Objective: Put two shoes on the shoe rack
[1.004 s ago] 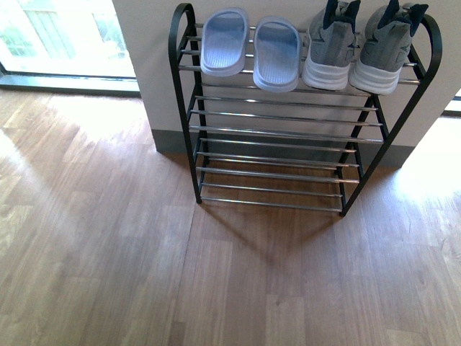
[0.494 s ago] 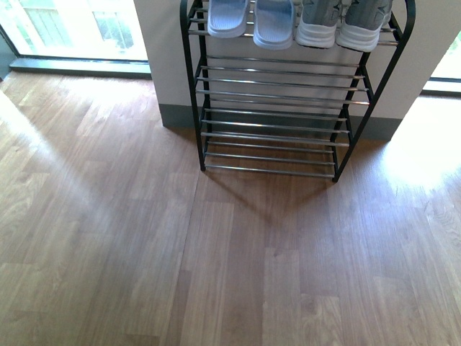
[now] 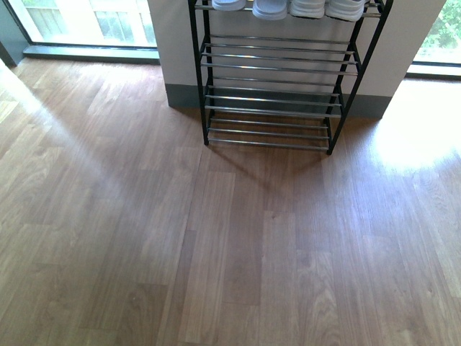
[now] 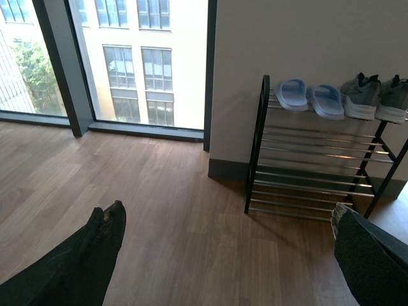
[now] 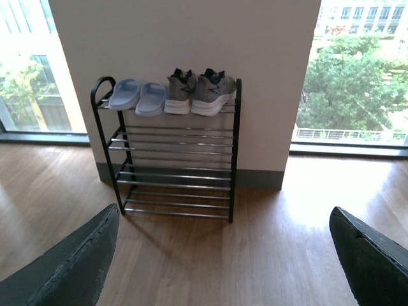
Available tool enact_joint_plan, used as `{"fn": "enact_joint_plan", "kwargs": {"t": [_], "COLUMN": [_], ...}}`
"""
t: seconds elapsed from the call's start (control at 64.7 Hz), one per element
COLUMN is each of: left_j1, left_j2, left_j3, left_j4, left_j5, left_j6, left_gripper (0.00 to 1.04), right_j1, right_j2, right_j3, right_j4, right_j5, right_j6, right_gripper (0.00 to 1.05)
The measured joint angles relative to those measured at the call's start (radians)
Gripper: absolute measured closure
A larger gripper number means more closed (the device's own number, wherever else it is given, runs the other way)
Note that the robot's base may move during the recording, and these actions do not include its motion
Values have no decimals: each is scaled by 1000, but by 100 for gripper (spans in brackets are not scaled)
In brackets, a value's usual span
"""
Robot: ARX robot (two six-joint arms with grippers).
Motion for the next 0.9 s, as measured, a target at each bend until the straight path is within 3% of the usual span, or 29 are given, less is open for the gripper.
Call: {"fn": "enact_joint_plan", "kwargs": {"t": [0.896], "left_j1": [0], "left_j2": [0], "left_j3": [0], "left_j4": [0], "left_j5": [0], "left_j6": [0], "left_gripper": [9], "right_j1": [0], "right_j2": [0], "right_j3": [0], "right_j4": [0], "right_j5": [-1], "right_j6": [0], "right_gripper": [9]}}
